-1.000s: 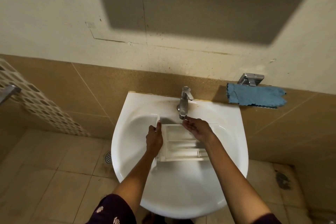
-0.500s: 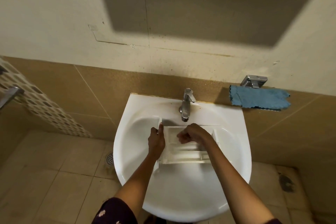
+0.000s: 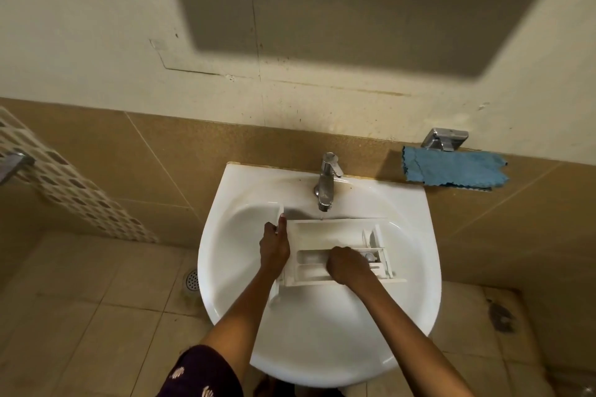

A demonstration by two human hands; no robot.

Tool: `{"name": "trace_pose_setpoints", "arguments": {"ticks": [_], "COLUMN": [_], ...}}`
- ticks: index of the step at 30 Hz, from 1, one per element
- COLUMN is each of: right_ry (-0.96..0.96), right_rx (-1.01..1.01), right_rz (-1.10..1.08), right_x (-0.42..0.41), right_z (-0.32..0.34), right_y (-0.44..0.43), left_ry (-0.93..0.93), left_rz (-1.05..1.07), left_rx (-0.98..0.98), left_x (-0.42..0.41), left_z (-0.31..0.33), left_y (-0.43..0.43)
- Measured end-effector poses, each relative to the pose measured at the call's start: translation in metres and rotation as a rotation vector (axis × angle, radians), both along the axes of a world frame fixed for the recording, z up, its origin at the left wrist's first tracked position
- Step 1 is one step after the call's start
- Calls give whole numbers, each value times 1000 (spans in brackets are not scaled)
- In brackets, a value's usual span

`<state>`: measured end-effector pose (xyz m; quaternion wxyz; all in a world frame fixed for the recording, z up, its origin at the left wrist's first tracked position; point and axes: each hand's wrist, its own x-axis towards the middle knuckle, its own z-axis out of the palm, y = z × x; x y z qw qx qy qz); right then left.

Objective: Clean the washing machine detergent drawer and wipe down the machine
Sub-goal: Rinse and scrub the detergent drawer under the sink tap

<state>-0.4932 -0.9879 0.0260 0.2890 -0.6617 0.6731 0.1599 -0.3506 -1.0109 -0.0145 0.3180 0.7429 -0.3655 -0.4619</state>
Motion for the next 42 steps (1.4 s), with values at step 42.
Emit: {"name": "trace_pose_setpoints", "arguments": {"ticks": [42], "right_ry": [-1621], "right_rx": [195], "right_rz": [-1401], "right_x": [2], "right_z": [6], "right_y": [-49], "left_ry": [-8], "left_rz": [-51], "left_rx": [41], "left_x": [-5], "left_z": [1], "left_y": [2]}}
